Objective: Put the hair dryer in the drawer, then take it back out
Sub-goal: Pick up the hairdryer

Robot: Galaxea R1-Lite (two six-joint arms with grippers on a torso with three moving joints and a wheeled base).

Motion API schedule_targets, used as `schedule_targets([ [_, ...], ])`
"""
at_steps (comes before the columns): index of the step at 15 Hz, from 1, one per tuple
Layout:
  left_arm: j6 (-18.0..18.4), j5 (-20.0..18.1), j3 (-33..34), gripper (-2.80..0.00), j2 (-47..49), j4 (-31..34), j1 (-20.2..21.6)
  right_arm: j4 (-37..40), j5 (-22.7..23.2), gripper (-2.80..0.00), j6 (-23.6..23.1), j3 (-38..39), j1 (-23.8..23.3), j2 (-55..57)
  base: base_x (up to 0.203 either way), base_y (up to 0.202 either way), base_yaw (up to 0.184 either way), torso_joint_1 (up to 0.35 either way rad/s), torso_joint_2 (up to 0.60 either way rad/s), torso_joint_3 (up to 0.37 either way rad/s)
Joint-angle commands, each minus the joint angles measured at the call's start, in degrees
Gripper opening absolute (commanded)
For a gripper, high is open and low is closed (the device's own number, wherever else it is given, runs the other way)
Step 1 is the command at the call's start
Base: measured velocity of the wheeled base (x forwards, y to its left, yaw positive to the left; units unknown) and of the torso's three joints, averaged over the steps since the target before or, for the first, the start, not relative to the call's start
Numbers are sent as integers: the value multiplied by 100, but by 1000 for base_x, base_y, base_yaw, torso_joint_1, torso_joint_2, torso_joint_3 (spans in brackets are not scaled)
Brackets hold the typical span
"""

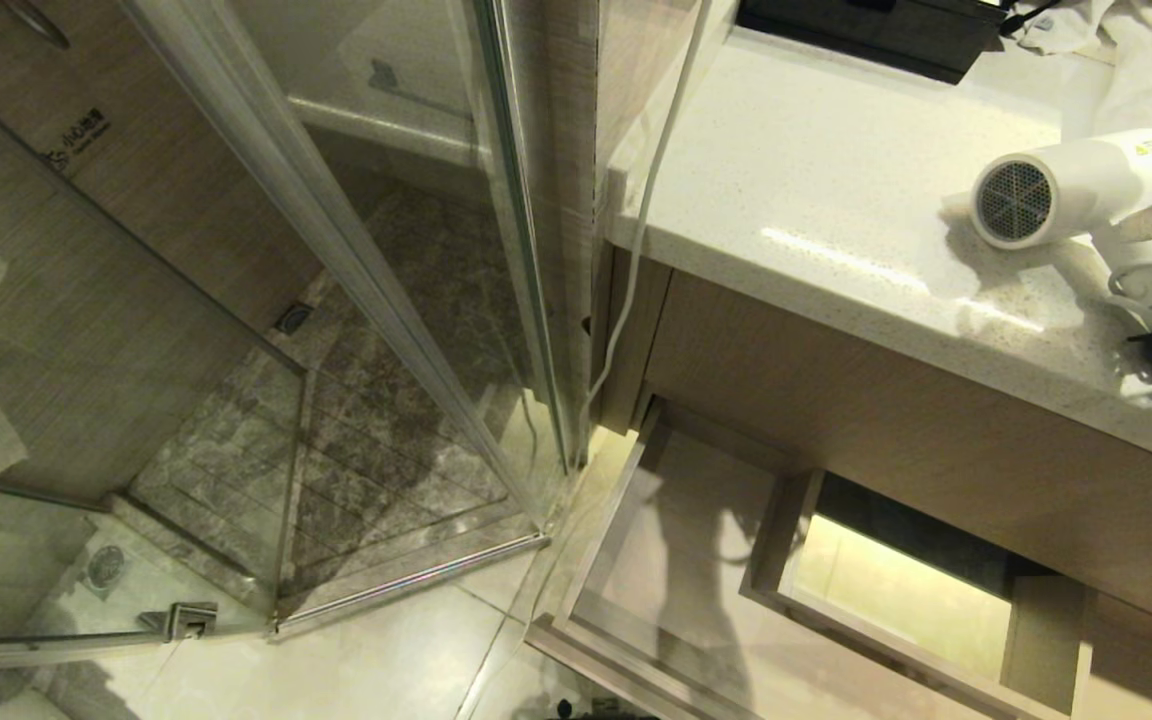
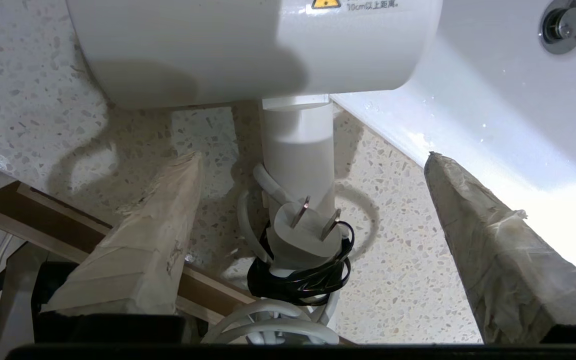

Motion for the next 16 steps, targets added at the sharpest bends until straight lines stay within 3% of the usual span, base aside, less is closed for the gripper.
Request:
schedule_targets([
  [1,-2,2,-1,-280,-2,2,0,18,-6,0,-32,108,-5,31,0,0,0,0,0,0],
  [12,-2,2,-4,-280,-2,2,0,-20,-41,0,-17,262,-5,361,0,0,0,0,0,0],
  [16,-2,2,-4,-280,-2,2,0,-420,-50,0,-10,249,-5,626,0,0,0,0,0,0],
])
